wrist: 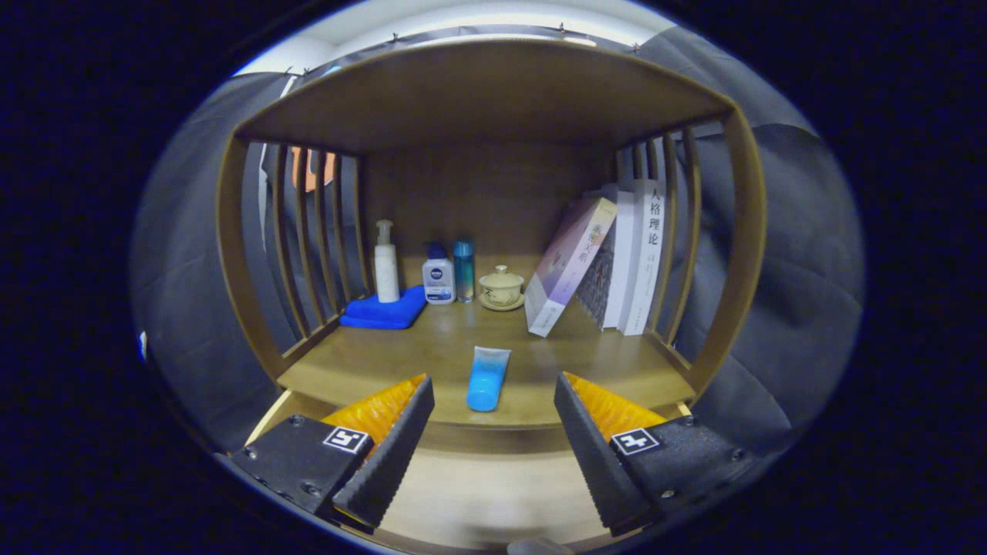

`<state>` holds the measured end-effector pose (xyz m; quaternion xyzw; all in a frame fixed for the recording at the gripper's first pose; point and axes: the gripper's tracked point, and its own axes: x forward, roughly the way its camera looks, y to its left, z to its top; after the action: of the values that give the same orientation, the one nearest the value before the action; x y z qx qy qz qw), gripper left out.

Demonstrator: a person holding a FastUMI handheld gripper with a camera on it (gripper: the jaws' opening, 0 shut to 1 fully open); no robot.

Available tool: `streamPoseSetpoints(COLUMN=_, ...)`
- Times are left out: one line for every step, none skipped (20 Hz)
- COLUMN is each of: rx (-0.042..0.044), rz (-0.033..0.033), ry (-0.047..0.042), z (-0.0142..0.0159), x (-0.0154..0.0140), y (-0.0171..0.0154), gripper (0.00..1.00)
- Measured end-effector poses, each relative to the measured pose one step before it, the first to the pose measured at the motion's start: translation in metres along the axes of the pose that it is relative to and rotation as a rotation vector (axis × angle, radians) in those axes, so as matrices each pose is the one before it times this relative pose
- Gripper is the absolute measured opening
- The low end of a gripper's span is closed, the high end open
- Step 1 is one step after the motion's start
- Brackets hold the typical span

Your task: Pull open the drawer, take out the items inside it, and place them on the countertop above the cabinet.

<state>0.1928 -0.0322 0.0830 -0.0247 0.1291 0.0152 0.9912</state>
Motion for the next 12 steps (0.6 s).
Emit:
streamPoseSetpoints(rx=-0.0033, rz=0.00005, ry=-0.02825, z=-0.00012, x=-0.01066, y=-0.00111, gripper=0.99)
streamPoseSetpoints(rx=0.01074, rz=-0.00038, ry=-0.04209, z=0.00074, x=-0.01258, y=-0.00055, gripper=0.99)
streamPoseSetpoints(rx=0.00931, rz=0.00323, ry=-0.03353, z=0.00036, x=-0.01006, y=0.00055, gripper=0.99)
streamPoseSetpoints(rx=0.01369, rz=-0.00263, ry=-0.02886, z=-0.00353, x=-0.01116, y=-0.00087, gripper=0.99)
streamPoseSetpoints(rx=0.01703, rz=0.00314, ry=-0.02396, z=-0.00397, x=-0.01103, y=0.00029, gripper=0.99)
streamPoseSetpoints(rx=0.01924, rz=0.00412, ry=-0.02273, z=-0.00327, x=-0.00821, y=0.00061, gripper=1.0)
streamPoseSetpoints(rx=0.01303, rz=0.00177, ry=-0.01817, z=-0.005, x=-0.00952, y=-0.00154, gripper=1.0)
streamPoseSetpoints(rx=0.00982, rz=-0.00589, ry=-0.02119, z=-0.00681, x=-0.01004, y=-0.00477, gripper=0.99)
streamPoseSetpoints(rx=0.00649, rz=-0.00836, ry=-0.02667, z=-0.0032, x=-0.00784, y=-0.00288, gripper=1.0)
streamPoseSetpoints(rx=-0.00597, rz=-0.00591, ry=-0.01872, z=-0.00536, x=-0.00705, y=-0.00072, gripper=1.0)
streamPoseSetpoints(rx=-0.00238, rz=-0.00888, ry=-0.02289, z=-0.0057, x=-0.00711, y=-0.00109, gripper=1.0)
streamPoseSetpoints(rx=0.00075, rz=-0.00198, ry=-0.01869, z=-0.00361, x=-0.00622, y=0.00136, gripper=1.0)
